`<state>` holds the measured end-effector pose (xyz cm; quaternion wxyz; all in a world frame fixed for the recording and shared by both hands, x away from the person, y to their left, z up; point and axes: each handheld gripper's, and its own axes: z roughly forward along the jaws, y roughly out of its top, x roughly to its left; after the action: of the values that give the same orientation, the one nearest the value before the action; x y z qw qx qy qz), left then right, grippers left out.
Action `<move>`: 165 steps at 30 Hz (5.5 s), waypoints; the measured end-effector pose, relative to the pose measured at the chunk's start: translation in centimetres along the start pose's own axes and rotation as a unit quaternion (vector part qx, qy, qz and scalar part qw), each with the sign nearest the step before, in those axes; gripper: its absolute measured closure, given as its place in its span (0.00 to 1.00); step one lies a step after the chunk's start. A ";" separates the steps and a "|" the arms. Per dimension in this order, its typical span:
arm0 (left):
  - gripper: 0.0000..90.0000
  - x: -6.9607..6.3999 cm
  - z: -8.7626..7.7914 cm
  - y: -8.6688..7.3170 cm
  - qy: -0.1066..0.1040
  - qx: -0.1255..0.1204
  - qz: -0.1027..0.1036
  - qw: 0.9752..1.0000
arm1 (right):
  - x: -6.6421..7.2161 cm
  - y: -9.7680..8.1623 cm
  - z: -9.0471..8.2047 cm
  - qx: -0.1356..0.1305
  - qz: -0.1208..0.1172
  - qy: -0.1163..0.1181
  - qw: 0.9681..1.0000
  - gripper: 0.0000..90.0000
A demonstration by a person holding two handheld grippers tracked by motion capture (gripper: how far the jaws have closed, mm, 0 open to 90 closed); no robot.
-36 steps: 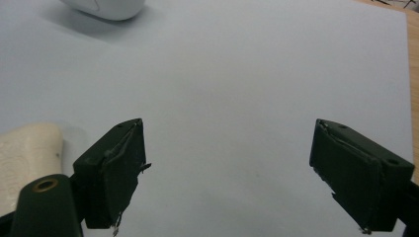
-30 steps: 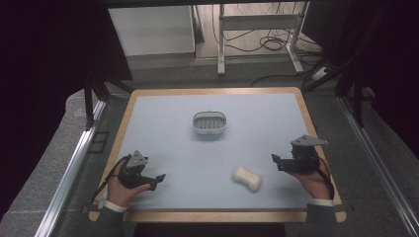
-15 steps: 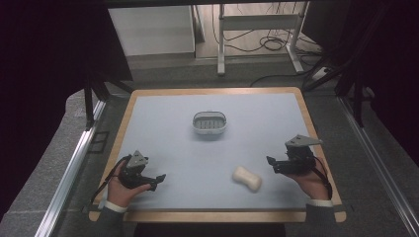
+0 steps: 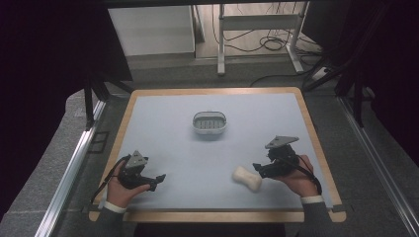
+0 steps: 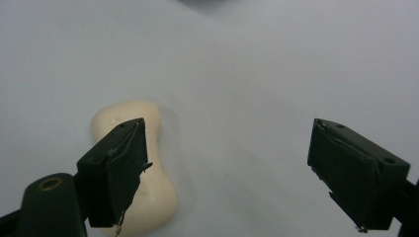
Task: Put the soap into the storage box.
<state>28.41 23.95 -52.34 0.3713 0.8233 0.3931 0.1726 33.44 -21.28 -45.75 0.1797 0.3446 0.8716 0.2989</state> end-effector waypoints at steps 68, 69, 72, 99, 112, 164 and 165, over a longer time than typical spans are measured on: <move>0.07 0.0 0.4 -0.2 0.005 0.010 0.004 1.000 | 4.3 3.0 4.1 0.181 -0.086 0.062 0.978 0.55; 0.07 0.0 0.4 -0.2 0.005 0.011 0.005 1.000 | 4.2 3.1 4.0 0.179 -0.085 0.062 0.978 0.55; 0.07 0.0 0.5 -0.2 0.005 0.012 0.005 1.000 | 3.8 3.5 3.6 0.170 -0.084 0.061 0.980 0.55; 0.07 0.0 0.6 -0.3 0.004 0.014 0.006 1.000 | 1.6 7.1 3.7 0.152 -0.092 0.053 0.983 0.55; 0.07 0.0 0.6 -0.3 0.004 0.013 0.005 1.000 | 0.5 8.6 3.9 0.146 -0.095 0.048 0.984 0.55; 0.07 0.2 0.3 -0.3 0.007 0.013 0.008 1.000 | -2.0 16.1 7.4 0.128 -0.118 0.042 0.984 0.55; 0.07 0.2 0.3 -0.3 0.007 0.013 0.008 1.000 | -2.0 16.2 7.5 0.129 -0.118 0.043 0.984 0.55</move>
<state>28.56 24.14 -52.76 0.3563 0.8299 0.3915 0.1760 46.76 -10.25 -40.80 0.1305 0.2463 0.9442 0.1753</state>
